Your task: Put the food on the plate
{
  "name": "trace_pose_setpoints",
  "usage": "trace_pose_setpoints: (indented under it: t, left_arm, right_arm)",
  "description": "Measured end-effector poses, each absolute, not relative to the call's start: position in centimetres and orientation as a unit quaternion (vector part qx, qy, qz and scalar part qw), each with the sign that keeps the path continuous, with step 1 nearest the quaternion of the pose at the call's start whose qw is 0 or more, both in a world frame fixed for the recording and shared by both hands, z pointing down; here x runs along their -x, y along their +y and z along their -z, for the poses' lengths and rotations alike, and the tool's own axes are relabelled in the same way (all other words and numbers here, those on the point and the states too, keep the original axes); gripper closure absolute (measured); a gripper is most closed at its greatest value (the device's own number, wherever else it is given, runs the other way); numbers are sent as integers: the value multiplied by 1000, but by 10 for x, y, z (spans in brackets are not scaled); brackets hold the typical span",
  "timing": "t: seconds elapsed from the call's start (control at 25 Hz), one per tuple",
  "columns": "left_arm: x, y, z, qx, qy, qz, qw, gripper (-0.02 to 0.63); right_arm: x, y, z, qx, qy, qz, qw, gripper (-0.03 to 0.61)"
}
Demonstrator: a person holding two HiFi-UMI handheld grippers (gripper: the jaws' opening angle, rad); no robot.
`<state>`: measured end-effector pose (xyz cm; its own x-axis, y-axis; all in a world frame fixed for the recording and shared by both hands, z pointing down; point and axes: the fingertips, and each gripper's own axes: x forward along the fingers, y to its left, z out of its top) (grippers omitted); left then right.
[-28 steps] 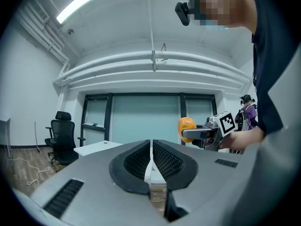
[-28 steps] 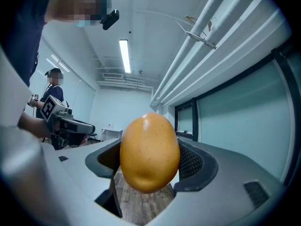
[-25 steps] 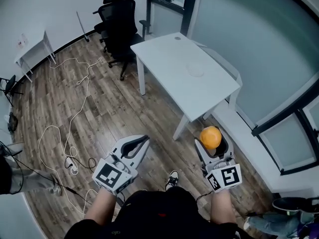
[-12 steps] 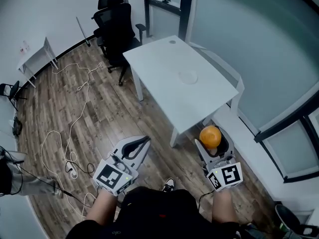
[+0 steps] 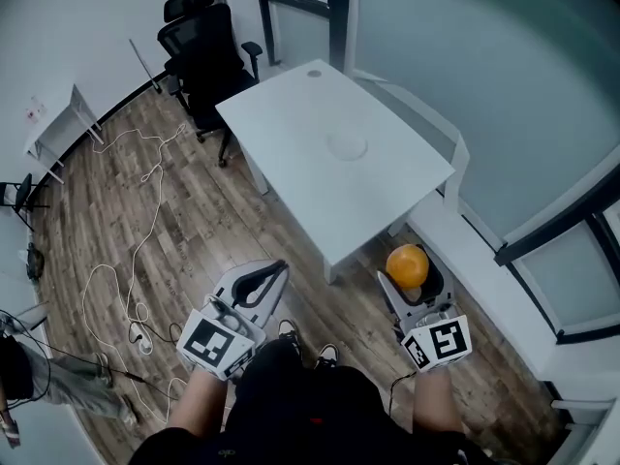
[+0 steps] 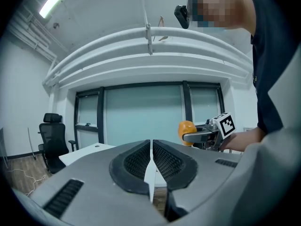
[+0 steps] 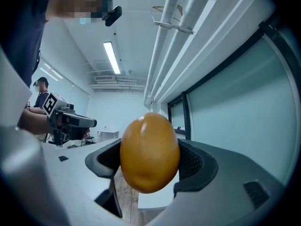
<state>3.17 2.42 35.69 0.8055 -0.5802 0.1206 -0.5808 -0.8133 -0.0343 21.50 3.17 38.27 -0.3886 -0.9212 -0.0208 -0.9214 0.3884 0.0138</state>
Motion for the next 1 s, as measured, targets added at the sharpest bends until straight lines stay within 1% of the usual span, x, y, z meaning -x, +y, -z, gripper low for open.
trace_pose_setpoints:
  t: [0.28,0.52,0.88,1.0]
  left_arm:
    - [-49,-22,-366,-955,-291,-54,9,578]
    - [-54,-82,-364,-959,-280,-41,3,578]
    - [-22,-201,-370,-961,-272,-36,22,578]
    - [-9,-239,-375,-962,-269,-35,33,578]
  right_arm:
    - [-234,-5,-389,564,825,-16,-11,225]
    - [-236,-63,-382,570,821,-31,-18,225]
    - [-200,-177,-380,574,818,-29,-40,225]
    - [-186,-211,-379,576,816,-16,-36,225]
